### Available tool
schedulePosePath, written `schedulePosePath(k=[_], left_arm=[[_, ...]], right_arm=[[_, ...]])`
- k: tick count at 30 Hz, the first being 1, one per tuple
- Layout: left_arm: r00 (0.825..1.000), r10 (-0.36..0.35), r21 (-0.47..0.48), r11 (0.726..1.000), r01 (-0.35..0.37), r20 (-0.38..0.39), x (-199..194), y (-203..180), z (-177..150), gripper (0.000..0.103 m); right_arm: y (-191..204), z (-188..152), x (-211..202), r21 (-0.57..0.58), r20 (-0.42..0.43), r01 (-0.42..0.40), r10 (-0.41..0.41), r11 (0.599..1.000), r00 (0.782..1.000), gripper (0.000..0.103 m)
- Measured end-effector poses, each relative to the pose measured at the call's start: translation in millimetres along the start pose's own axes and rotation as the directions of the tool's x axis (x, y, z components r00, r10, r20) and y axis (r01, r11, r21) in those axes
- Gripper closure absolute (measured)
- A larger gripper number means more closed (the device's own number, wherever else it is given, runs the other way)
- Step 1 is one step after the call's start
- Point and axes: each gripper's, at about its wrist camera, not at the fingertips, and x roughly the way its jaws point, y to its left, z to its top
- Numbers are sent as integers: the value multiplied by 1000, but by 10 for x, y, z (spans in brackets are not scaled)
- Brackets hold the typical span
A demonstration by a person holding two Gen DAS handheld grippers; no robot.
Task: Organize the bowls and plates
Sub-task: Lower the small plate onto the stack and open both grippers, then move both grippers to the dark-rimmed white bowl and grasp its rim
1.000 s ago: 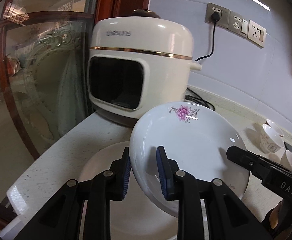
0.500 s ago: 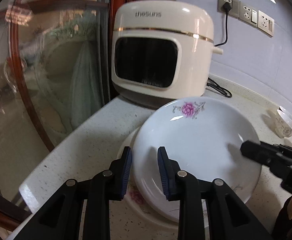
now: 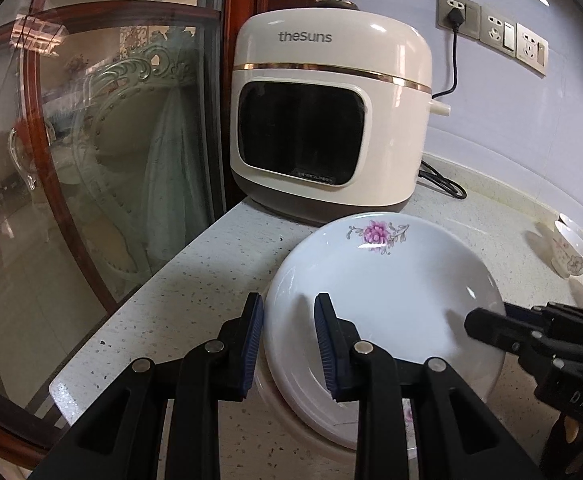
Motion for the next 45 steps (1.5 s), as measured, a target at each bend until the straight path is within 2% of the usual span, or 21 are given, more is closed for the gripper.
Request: schedulePosePath(k=[2,4,6,7,8,9,10,11,12,15,18,22,28,29,33,35,38,41,44,45], left_arm=[[1000,-7,7,1000,7,16,-37,-12,18,75],[999,-20,6,1000,20,31,-82,-39,30,74],[999,-33,2,999,32,41,-118,-58,34,73],[998,-28,6,1000,27,49,-136,-77,34,69],[998,-20,11,1000,20,53,-147,-98,25,57],[999,-12,14,1000,11,52,-144,-106,22,49],[999,-4,7,1000,3,50,-139,-102,18,34],[999,1,-4,1000,-1,50,-136,-97,17,27],[999,5,-19,1000,-4,54,-149,-79,14,26],[999,11,-28,1000,-9,53,-150,-59,25,25],[999,19,-24,1000,-18,47,-146,-68,18,23],[999,24,-10,1000,-23,35,-142,-104,3,21],[1000,25,-1,1000,-25,15,-169,-83,-6,20],[1000,24,-3,1000,-24,9,-177,-77,-10,20],[999,33,-5,999,-33,-22,-227,-100,-41,19],[999,12,14,1000,-11,-37,-268,-186,-76,18],[997,-58,53,997,60,-51,-325,-359,-154,18],[985,-158,126,978,166,-69,-384,-669,-261,18],[960,-249,172,948,269,-125,-385,-959,-339,18],[950,-280,176,937,302,-141,-389,-1055,-358,17]], right_arm=[[32,10,13,-23,0,-10,10,1000,1000,74],[113,9,18,-67,-4,-12,11,998,1000,66],[138,13,32,-85,-12,-21,20,996,1000,65],[131,13,40,-84,-14,-19,18,996,1000,64],[119,14,54,-83,-20,-8,7,996,1000,63],[110,15,84,-88,-39,12,-15,996,999,53],[102,21,91,-98,-39,49,-53,994,998,39],[108,18,66,-101,-26,69,-72,993,997,34],[100,32,35,-101,-7,88,-89,991,996,29],[-1,69,-34,-64,22,118,-117,991,993,27],[-212,107,-71,22,31,146,-146,989,989,23],[-372,123,-116,88,40,120,-124,989,991,23],[-381,103,-56,58,33,101,-103,993,994,23],[-406,103,-56,68,32,78,-80,995,996,23],[-557,93,-160,148,89,32,-46,988,995,23],[-613,83,-239,180,123,62,-85,982,989,23],[-569,62,-427,154,180,170,-196,973,964,23],[-471,-41,-835,135,287,271,-299,953,910,23],[-558,-170,-1233,189,361,334,-382,923,851,22],[-627,-227,-1381,218,377,365,-423,905,824,22]])
